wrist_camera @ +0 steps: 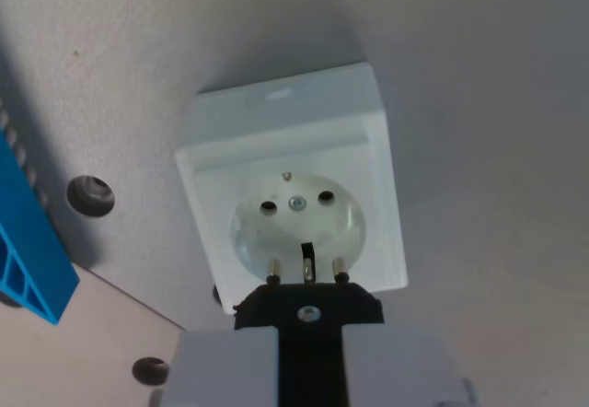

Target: Move above the white socket

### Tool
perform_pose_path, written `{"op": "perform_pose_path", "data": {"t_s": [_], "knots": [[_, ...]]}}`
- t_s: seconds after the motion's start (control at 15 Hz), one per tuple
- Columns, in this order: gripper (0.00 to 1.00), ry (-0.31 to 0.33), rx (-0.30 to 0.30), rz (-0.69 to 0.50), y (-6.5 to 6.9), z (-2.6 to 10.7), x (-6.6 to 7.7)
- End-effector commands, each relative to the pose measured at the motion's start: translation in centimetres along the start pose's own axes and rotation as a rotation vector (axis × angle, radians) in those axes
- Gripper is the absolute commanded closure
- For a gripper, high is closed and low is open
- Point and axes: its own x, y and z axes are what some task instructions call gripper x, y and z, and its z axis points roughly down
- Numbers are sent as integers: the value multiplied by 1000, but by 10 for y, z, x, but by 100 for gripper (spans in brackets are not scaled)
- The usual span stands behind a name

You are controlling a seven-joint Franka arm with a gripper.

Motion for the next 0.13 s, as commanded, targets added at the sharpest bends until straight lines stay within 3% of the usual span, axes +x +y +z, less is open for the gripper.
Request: {"op": "perform_pose_path", "data": {"t_s": [0.07, 0.13], "knots": [[100, 80, -96, -80, -4, 9, -3], [100, 77, -97, -73, -4, 10, -3]]}}
